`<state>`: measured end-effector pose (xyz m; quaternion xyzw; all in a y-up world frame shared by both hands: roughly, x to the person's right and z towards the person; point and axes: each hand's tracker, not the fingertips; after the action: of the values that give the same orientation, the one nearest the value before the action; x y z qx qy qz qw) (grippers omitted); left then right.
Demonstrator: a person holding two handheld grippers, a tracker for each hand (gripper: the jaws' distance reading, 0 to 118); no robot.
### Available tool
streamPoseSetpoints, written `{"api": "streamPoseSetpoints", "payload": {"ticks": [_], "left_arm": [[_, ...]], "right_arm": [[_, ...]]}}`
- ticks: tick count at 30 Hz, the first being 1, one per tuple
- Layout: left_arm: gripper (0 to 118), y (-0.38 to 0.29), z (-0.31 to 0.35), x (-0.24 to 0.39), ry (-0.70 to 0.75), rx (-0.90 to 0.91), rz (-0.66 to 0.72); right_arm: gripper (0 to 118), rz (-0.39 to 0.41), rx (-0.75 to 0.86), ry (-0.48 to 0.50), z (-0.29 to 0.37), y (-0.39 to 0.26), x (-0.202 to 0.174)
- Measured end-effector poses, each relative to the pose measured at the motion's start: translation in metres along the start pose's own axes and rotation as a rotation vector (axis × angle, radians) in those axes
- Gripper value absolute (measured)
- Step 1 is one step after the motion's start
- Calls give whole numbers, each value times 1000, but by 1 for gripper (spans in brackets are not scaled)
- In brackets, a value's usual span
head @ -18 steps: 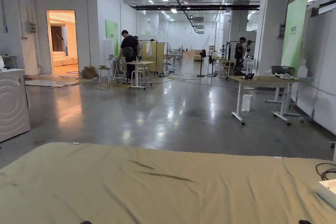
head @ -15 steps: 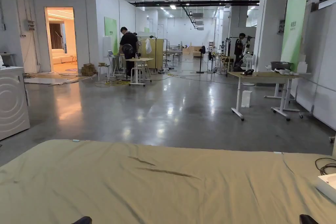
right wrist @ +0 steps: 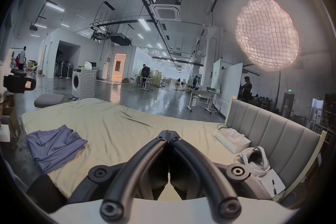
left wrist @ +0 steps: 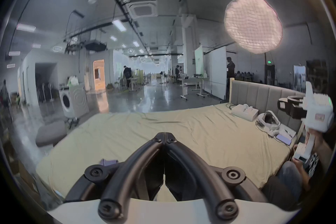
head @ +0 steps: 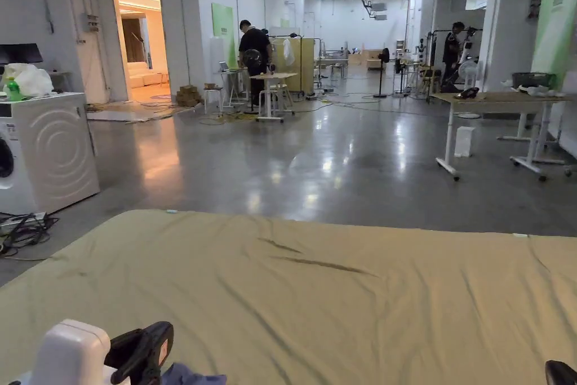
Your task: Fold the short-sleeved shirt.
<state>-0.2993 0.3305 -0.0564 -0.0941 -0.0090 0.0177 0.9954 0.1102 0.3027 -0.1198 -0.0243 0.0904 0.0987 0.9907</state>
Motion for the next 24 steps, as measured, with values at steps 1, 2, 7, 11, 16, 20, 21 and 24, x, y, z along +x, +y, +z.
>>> {"api": "streamPoseSetpoints", "payload": {"ticks": [1,2,7,11,16,20,21,24], "left_arm": [[2,1,1,-6,26,-12,0],[2,3,2,-15,54,-18,5],[12,7,-12,-66,40,-130,208],[56,-4,-45,-101,139,-245,177],[110,-51,-107,-138,116,-364,250],[115,-104,-162,-165,135,-506,298],[115,-118,-176,-171,135,-536,306],[115,-156,-212,-187,155,-641,320]], "right_arm": [[0,-10,2,19,1,-3,1],[0,-18,4,28,2,-7,3],[0,-57,-34,53,5,-17,2],[0,-103,-92,51,2,-30,4],[0,-157,-225,48,-10,-52,-1],[0,-136,-355,63,-18,-79,-17],[0,-132,-384,68,-19,-85,-21],[0,-114,-454,68,-25,-98,-26]]}}
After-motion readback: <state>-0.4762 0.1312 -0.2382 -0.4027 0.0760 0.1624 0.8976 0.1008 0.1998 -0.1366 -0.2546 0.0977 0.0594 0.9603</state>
